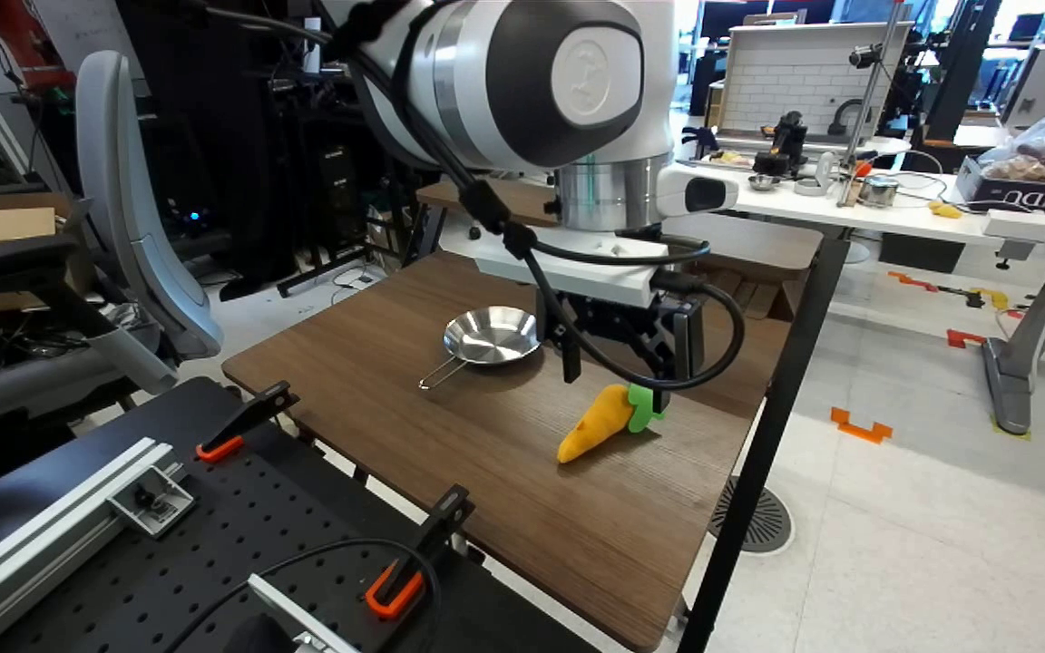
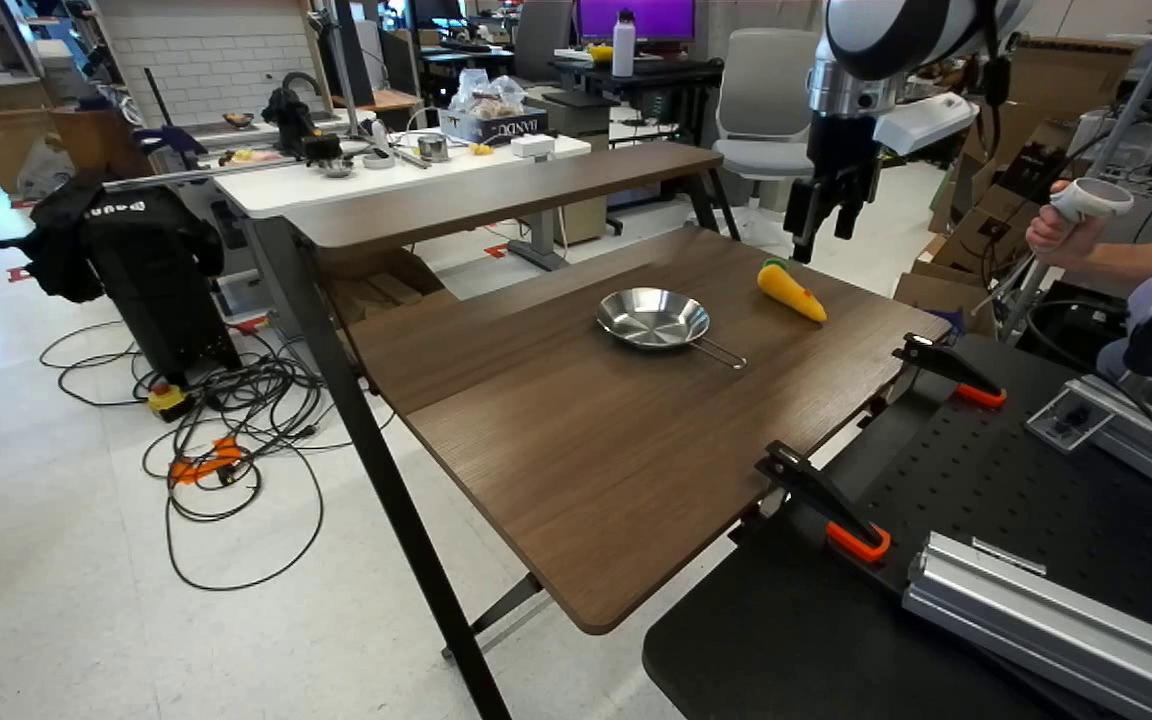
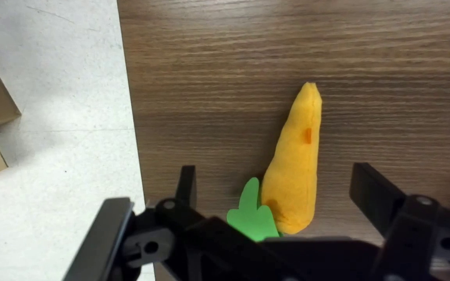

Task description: Put the carrot plush toy on the pan

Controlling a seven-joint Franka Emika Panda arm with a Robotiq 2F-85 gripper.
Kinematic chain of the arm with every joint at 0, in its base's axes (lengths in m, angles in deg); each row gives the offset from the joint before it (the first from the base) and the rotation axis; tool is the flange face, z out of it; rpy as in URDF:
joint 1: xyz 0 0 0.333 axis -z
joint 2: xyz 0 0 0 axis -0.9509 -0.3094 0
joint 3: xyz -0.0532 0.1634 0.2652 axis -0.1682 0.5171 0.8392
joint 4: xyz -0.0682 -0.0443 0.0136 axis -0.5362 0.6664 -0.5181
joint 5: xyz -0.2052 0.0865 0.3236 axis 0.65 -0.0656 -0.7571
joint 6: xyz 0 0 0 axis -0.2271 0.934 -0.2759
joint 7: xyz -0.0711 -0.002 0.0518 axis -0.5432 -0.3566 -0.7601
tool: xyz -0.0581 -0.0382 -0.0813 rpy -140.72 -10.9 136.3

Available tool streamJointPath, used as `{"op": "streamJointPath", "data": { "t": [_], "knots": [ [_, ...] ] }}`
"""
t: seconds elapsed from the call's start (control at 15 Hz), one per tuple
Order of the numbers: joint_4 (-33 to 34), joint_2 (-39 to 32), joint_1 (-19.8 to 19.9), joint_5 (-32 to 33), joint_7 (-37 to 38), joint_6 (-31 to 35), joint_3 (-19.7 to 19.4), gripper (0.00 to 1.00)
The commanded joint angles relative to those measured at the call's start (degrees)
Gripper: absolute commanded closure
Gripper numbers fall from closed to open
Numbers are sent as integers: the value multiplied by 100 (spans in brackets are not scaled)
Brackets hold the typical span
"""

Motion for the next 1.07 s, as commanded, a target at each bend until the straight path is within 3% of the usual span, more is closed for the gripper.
{"op": "streamJointPath", "data": {
  "t": [0.0,0.6,0.67,0.8,1.0],
  "knots": [
    [330,-484,69,-91,-135,177,105,0],
    [737,-1110,-6,10,-62,177,123,0],
    [763,-1159,-10,23,-75,181,127,25],
    [790,-1225,-18,31,-76,193,131,33],
    [811,-1253,-44,54,-69,192,122,58]
  ]
}}
